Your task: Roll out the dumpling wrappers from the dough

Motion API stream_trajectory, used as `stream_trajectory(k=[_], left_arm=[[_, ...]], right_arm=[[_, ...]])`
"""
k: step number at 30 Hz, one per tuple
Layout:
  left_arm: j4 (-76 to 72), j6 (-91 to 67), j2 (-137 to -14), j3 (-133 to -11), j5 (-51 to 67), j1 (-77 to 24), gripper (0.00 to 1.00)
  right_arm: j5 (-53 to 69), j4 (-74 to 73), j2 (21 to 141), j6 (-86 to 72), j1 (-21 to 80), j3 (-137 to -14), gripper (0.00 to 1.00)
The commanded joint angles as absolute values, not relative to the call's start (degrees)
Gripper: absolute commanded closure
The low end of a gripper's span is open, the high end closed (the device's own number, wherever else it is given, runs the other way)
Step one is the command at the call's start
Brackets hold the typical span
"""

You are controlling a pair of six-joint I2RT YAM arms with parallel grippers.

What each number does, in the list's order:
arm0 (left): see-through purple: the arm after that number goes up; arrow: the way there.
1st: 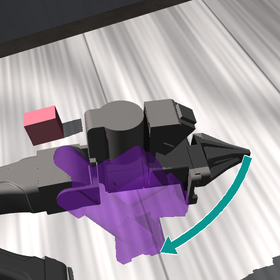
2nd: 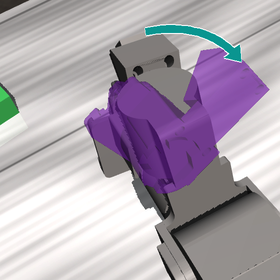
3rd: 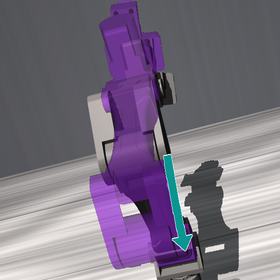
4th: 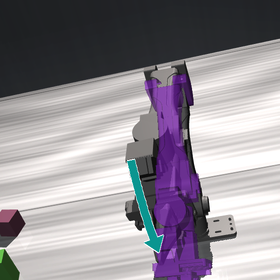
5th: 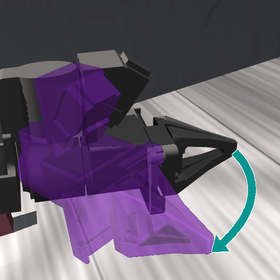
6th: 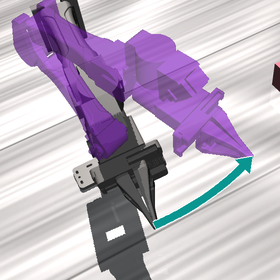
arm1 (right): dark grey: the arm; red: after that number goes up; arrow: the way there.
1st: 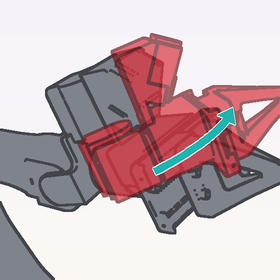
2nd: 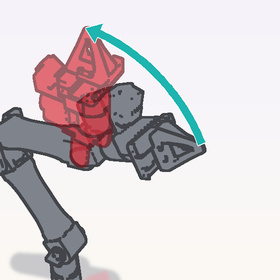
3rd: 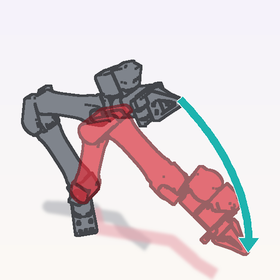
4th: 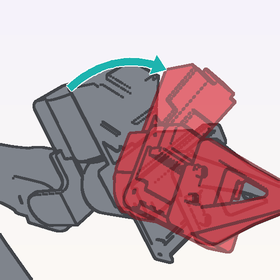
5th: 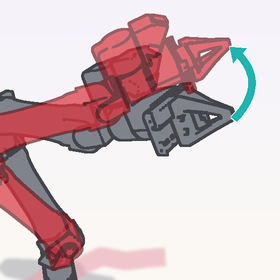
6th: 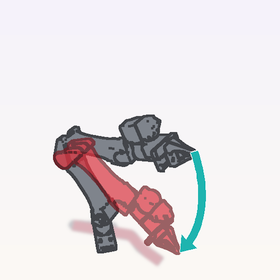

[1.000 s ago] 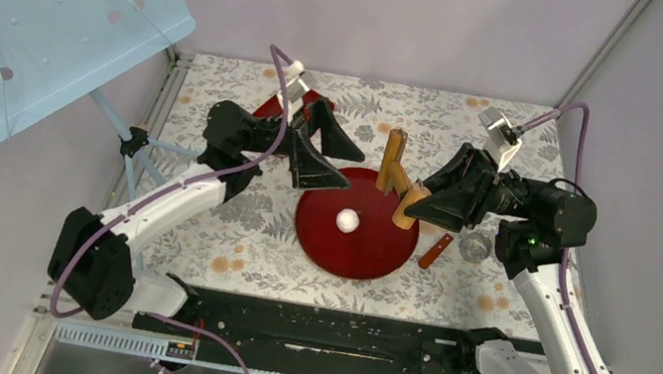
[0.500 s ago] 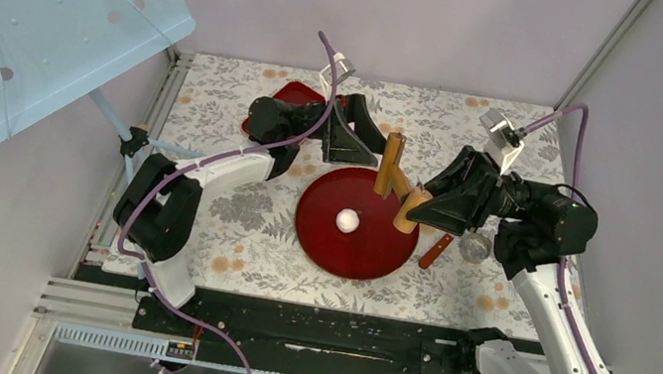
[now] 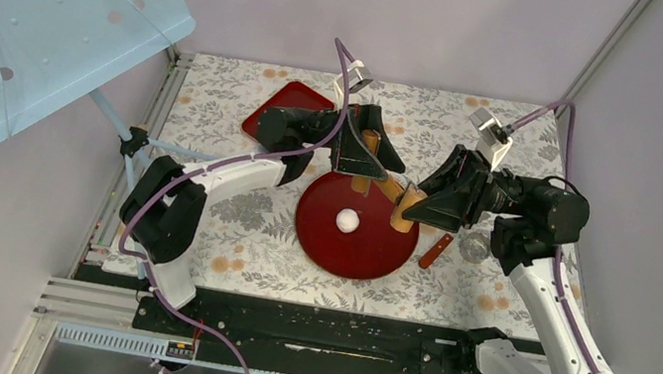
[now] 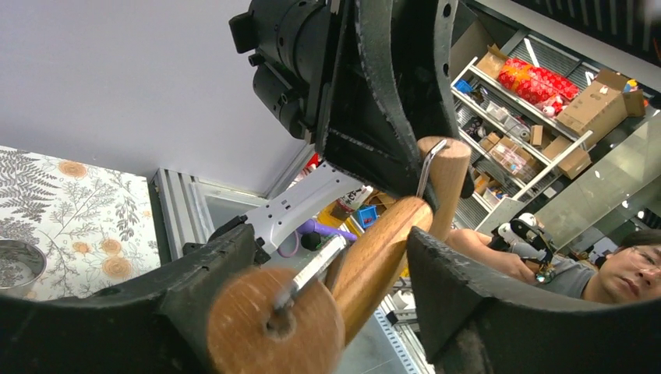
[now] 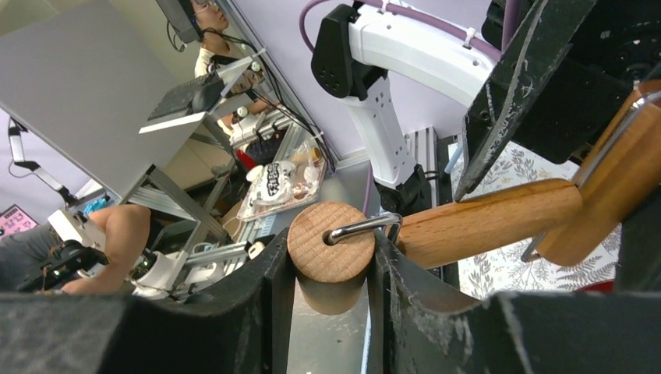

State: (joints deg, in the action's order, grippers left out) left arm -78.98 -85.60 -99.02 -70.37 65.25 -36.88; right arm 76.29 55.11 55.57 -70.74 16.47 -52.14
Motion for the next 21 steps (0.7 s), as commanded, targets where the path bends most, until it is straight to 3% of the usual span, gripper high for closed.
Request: stream_trajectory(k=[1,3,6,16,17,21], left_arm=[[-83.67,-87.11,-98.47,-70.75,67.34,-37.13,0.35],[-83.63,-87.4,-97.91,-70.63,67.54,-37.11,0.42],[-83.58,-87.99,-97.29,-70.66,68.37,-37.04,0.62],[-83.27,-89.86,-97.23,-70.31,68.31,-35.19,0.87],[-83.31,-89.98,-97.13,-70.27,67.76,-34.63,0.89],[-82.63,-90.39,-96.56,-68.89,64.38,-31.76,1.0]], right_arm=[[77.4,50.76,55.57,-61.2,16.41,-55.91,1.0],[78.68,41.99,55.7,-54.92,15.95,-56.84,1.0],[79.25,33.1,56.28,-47.69,14.46,-57.63,1.0],[78.69,26.49,62.43,-40.57,11.23,-60.19,1.0],[78.93,26.31,63.11,-40.25,11.03,-60.47,0.93],[78.45,25.16,65.29,-40.2,9.91,-61.33,0.3]])
